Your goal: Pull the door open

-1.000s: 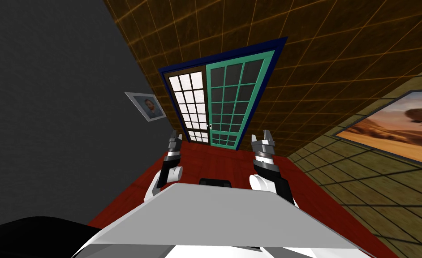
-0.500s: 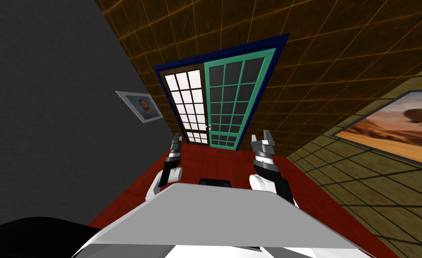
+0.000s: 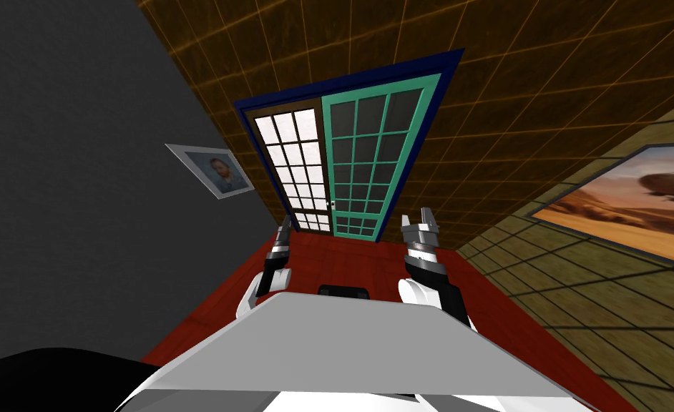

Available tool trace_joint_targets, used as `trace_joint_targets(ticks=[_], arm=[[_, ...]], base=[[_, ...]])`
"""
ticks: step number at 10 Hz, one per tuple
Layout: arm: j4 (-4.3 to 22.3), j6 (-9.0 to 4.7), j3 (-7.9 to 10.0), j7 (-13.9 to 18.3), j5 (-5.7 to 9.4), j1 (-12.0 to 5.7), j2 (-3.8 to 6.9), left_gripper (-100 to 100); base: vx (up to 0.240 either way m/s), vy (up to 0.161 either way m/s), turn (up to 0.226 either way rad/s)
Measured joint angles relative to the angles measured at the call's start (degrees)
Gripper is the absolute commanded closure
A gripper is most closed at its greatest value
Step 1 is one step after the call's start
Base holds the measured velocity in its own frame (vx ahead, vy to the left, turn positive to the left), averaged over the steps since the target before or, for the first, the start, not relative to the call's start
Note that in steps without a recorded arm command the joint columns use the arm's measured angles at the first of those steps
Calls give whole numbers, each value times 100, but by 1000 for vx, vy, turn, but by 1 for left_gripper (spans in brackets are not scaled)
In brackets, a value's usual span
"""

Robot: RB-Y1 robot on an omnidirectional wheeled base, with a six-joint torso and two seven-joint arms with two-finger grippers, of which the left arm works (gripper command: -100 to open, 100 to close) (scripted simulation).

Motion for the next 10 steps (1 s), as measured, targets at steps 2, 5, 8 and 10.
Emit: trace_joint_targets(ticks=[2,5,8,10], arm=[[238,-44,68,-226,-48,-73,55,-100],[620,-162,138,-609,-140,-153,88,-100],[1005,-303,215,-991,-229,-209,120,-100],[1244,-364,272,-1243,-287,-258,146,-100]], base=[[98,21,-50],[104,8,-57],[88,17,-50],[101,11,-60]])
